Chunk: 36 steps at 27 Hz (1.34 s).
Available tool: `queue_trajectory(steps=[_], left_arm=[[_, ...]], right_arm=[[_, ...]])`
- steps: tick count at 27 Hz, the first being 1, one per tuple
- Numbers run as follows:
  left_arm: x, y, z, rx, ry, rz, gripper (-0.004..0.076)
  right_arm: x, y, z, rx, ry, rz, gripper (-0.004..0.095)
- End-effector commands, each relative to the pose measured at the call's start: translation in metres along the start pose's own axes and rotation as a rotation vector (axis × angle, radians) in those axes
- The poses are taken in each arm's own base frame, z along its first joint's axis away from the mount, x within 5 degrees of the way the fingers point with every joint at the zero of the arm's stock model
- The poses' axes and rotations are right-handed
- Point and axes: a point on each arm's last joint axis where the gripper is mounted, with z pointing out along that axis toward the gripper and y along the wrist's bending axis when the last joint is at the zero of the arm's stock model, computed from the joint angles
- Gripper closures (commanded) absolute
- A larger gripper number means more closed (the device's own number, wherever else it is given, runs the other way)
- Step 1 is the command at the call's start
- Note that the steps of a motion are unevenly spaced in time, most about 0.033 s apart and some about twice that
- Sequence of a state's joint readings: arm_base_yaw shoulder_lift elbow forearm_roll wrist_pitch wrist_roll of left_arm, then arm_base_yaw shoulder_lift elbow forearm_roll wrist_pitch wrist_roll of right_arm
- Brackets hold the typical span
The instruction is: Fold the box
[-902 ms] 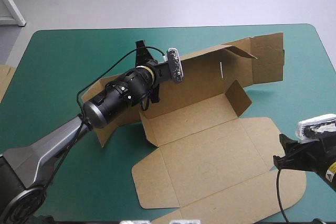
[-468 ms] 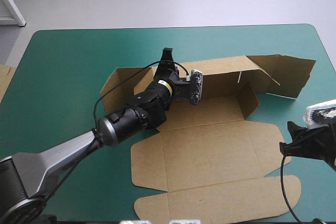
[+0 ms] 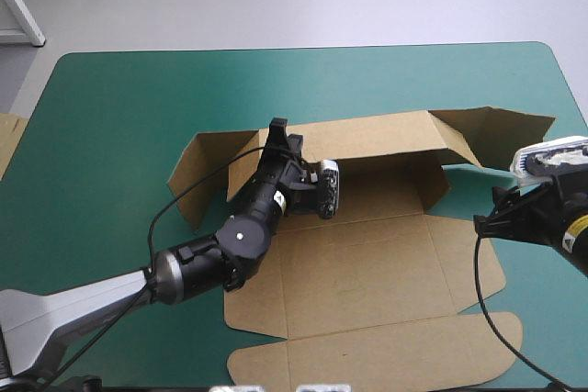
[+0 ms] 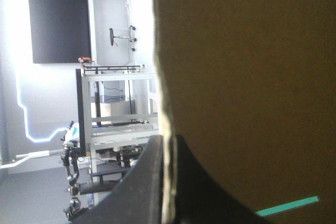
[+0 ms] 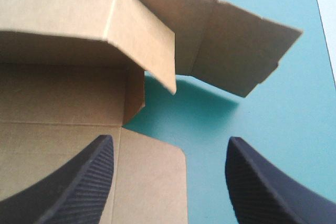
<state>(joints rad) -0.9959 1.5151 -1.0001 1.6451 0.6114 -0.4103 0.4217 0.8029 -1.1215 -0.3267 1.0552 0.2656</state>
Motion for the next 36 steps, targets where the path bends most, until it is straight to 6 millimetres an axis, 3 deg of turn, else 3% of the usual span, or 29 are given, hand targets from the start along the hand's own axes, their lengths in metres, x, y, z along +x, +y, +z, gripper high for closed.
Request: queue_trajectory(steps=[1, 7, 13, 15, 20, 22, 28, 31, 36], left_arm=[[0.003, 0.006, -0.024, -0.091, -0.023, -0.02, 0.0734], [0.008, -0.003, -0.03, -0.117, 0.052, 0.004, 0.0734], [0.009, -0.002, -0.03, -0.125, 0.063, -0.023, 0.0734], [0.009, -0.002, -0.03, -0.125, 0.062, -0.036, 0.0734], [0.009, -0.002, -0.03, -0.124, 0.06, -0.046, 0.0734], [0.009, -0.002, -0.03, -0.124, 0.06, -0.046, 0.0734], [0.009, -0.002, -0.03, -0.124, 0.058, -0.046, 0.0734], [0.008, -0.002, -0.03, -0.122, 0.056, -0.046, 0.0734], [0.008, -0.003, -0.03, -0.119, 0.054, -0.044, 0.0734]], right_arm=[[-0.028, 0.001, -0.002, 0.013, -0.101, -0.013, 0.0323], [-0.066, 0.007, 0.009, 0.023, -0.097, -0.021, 0.0324], [-0.087, 0.007, 0.028, 0.093, -0.045, -0.052, 0.0359], [-0.093, 0.004, 0.032, 0.108, -0.044, -0.042, 0.046], [-0.109, -0.019, 0.043, 0.161, -0.054, 0.02, 0.0933], [-0.116, -0.031, 0.051, 0.158, -0.03, 0.042, 0.0929], [-0.127, -0.074, 0.104, -0.034, 0.073, 0.238, 0.0929], [-0.117, -0.103, 0.151, -0.102, 0.177, 0.354, 0.0929], [-0.102, -0.102, 0.208, -0.286, 0.289, 0.406, 0.0927]])
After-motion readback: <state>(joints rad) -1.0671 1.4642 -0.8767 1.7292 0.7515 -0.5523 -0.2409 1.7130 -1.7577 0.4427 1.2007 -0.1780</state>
